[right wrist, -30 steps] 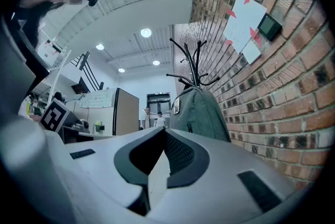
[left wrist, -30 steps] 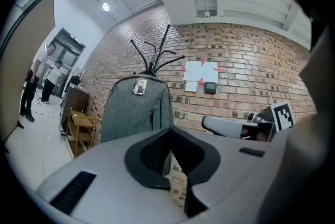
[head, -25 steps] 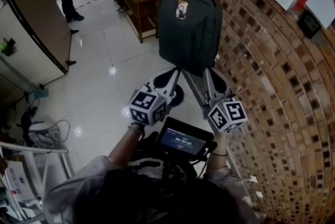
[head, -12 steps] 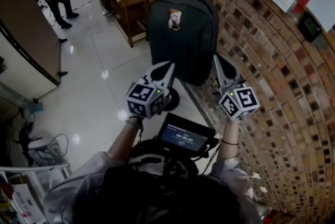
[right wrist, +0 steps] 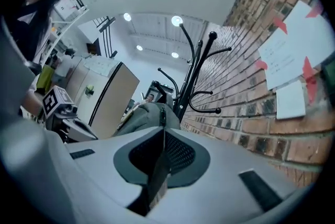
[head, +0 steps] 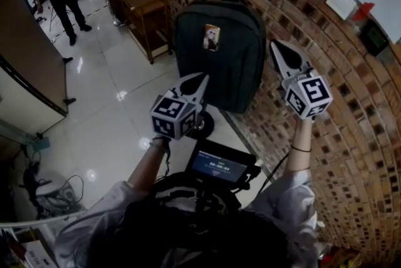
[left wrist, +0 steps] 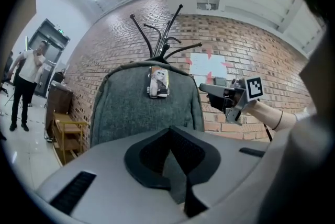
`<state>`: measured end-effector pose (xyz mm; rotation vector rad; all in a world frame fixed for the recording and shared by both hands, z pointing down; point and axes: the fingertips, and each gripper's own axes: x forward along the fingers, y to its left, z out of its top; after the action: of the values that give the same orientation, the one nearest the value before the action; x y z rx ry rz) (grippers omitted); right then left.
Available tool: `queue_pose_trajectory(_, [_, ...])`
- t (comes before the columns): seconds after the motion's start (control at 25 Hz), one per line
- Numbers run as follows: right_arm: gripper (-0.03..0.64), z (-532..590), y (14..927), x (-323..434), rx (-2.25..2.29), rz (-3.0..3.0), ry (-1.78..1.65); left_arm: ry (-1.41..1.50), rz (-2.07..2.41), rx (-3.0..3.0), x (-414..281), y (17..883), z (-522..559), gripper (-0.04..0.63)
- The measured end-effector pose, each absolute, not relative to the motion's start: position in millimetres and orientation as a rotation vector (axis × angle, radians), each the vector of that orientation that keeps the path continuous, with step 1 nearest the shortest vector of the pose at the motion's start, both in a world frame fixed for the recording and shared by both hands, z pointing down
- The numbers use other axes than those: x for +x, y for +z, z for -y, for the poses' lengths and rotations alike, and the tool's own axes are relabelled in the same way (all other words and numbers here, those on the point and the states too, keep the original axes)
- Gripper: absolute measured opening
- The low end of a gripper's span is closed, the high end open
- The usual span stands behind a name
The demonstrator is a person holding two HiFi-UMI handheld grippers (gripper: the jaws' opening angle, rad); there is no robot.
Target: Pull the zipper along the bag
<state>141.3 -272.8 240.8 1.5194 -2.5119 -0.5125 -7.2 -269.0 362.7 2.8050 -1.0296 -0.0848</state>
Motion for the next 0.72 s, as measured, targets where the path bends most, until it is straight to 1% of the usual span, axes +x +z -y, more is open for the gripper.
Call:
queue_pose_trajectory(0.12, [0.079,285,235,141,1.422,2.429,-0.593,-0.090,1.036,2.780,-12,364,277,0.006])
queue_pose_trajectory(0.44, [0.080,299,222,131,1.098,2.298,-0.867,-0.139,1.095,2.738,-8,357,279,0.006])
queue_pose_trajectory(0.52, [0.098,300,225,128,1.017,2.255,-0.906,-0.149,1.126,2.723,-6,356,279,0.006])
queue_pose_trajectory(0.72, [0.098,305,227,124,0.878,2.127,-1.034,-0.189,1.213,2.667,-1,352,279,0.006])
